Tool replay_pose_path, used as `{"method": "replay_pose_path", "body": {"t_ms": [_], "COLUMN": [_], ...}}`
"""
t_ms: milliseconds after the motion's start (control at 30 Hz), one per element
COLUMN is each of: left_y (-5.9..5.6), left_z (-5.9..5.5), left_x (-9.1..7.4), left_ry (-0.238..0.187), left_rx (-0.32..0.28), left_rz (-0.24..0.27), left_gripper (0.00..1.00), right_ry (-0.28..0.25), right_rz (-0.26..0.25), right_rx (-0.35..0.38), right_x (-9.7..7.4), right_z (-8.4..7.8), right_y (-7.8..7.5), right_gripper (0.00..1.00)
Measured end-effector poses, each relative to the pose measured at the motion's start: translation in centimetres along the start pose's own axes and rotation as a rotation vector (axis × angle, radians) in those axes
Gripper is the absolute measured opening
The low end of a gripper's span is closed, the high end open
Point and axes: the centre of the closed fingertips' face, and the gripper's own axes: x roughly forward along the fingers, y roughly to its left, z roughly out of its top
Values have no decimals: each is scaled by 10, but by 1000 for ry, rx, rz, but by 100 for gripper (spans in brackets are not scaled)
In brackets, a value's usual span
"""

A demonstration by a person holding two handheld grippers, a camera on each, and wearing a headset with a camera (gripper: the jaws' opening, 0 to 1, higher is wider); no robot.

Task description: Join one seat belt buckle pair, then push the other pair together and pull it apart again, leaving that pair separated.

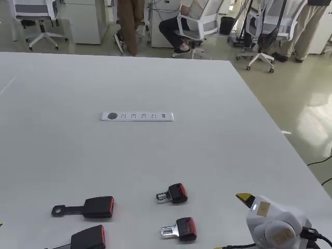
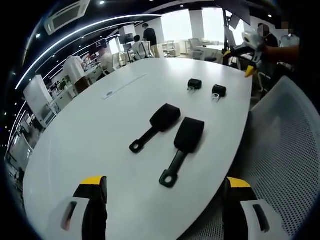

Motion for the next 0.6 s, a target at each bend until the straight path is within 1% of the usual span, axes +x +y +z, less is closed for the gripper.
{"method": "replay_pose_path", "body": {"t_ms": [200, 267, 433, 500, 600], "left_y": [-3, -2, 2, 2, 0], "left_z": [2, 7, 14, 19, 28], "left_x": [0, -1, 3, 5, 8], "left_ry": [16, 5, 7, 4, -12], "left_rx": [2, 10, 17, 19, 37], "left_rz": [-12, -11, -17, -24, -35], "left_gripper": [94, 93, 89, 86, 84], "right_ry": [6, 7, 14, 19, 27], "right_rz": [8, 9, 23, 32, 40], "right_rx": [-45, -47, -66, -80, -106], "right_x": [2, 2, 4, 6, 8], "right_z": [5, 7, 10, 11, 13], "right_y": [0, 0, 1, 3, 4], "right_gripper": [90, 90, 88, 88, 88]}}
